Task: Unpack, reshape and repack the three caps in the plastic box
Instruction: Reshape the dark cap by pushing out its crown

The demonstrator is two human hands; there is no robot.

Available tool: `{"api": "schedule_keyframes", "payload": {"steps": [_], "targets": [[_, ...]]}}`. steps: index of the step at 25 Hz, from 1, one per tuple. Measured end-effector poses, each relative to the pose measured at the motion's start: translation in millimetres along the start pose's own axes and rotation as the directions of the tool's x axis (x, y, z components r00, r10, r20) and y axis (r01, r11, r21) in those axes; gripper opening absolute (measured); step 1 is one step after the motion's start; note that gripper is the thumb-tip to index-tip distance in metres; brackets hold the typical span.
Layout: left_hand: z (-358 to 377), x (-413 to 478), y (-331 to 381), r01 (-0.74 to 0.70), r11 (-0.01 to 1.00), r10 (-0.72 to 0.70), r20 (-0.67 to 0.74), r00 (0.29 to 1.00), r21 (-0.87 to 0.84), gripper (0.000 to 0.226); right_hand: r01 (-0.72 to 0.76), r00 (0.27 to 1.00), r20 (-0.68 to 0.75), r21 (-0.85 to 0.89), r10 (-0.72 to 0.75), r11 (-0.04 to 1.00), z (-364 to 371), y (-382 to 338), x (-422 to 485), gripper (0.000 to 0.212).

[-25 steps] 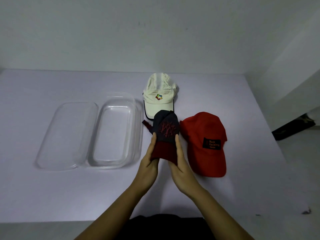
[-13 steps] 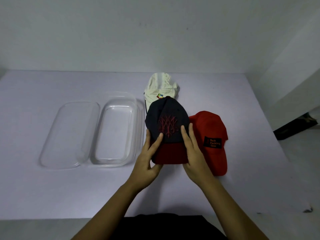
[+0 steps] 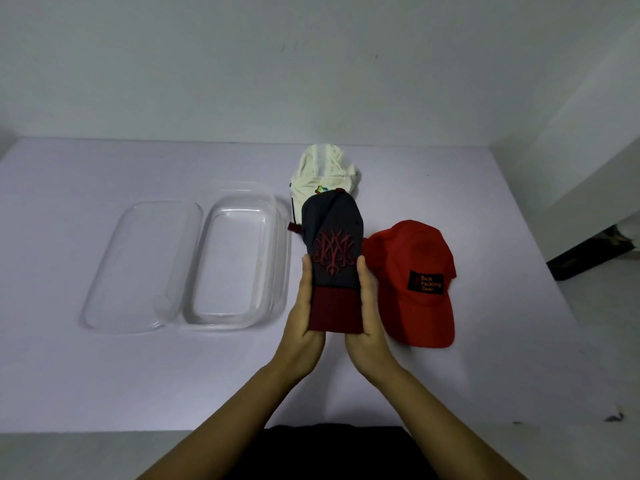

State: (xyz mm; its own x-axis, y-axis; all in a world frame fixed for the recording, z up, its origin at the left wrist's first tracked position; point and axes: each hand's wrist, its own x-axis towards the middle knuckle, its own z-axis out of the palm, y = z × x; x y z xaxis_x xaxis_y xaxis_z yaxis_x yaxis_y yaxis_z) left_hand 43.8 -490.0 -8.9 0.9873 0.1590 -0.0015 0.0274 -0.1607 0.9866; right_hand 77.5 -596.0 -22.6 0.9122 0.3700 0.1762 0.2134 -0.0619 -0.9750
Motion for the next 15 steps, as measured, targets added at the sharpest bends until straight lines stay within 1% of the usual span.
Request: {"api": "schedule_keyframes", "payload": {"steps": [2,4,6,8,10,11,12,13,14,15], "targets": [[-1.1,0.2,2.0,0.027,1.0,-0.027,-0.014,1.0,0.002,0.066,-0.012,1.0,0.002,0.053,0.012,0.999,0.2,1.7,-1.6,0.066],[-9.0,0.1,-0.1,-0.023,0.994,0.022,0.015,1.0,0.11,0.07,0.031,0.999,0.024,-0.044,-0.03,0.999,-9.7,5.7,0.7,0.066],[-22.3,2.3,-5.0,-0.124,0.956,0.111,0.065,0.992,0.264,0.077,0.068,0.997,0.052,-0.146,-0.061,0.987,-25.5,7.3,7.2,0.063],[-30.6,8.9,-8.6,-0.113,0.939,0.104,0.046,0.994,0.326,0.077,0.101,0.993,0.077,-0.222,-0.085,0.97,-37.6,5.7,13.0,0.069],[-30.6,15.1,-7.1,-0.047,0.95,0.052,-0.008,0.999,0.308,0.074,0.119,0.989,0.125,-0.312,-0.083,0.943,-43.3,4.2,16.7,0.084],[-30.5,15.8,-4.4,-0.015,0.963,0.023,-0.024,0.999,0.268,0.072,0.117,0.988,0.139,-0.34,-0.074,0.933,-45.2,2.6,18.1,0.093],[-29.3,14.9,-1.6,0.018,0.976,-0.007,-0.051,0.999,0.216,0.07,0.127,0.987,0.14,-0.348,-0.082,0.929,-47.2,3.5,18.9,0.097],[-26.6,13.8,-3.2,0.045,0.98,-0.031,-0.075,0.997,0.193,0.068,0.122,0.989,0.123,-0.343,-0.084,0.931,-44.7,2.6,20.2,0.094],[-20.3,11.8,11.0,0.072,0.987,-0.062,-0.075,0.995,0.142,0.065,0.113,0.992,0.097,-0.315,-0.087,0.942,-39.2,7.3,20.9,0.088],[-14.6,9.6,29.6,0.052,0.989,-0.043,-0.066,0.997,0.137,0.062,0.099,0.995,0.056,-0.26,-0.088,0.96,-32.1,8.3,21.2,0.082]]}}
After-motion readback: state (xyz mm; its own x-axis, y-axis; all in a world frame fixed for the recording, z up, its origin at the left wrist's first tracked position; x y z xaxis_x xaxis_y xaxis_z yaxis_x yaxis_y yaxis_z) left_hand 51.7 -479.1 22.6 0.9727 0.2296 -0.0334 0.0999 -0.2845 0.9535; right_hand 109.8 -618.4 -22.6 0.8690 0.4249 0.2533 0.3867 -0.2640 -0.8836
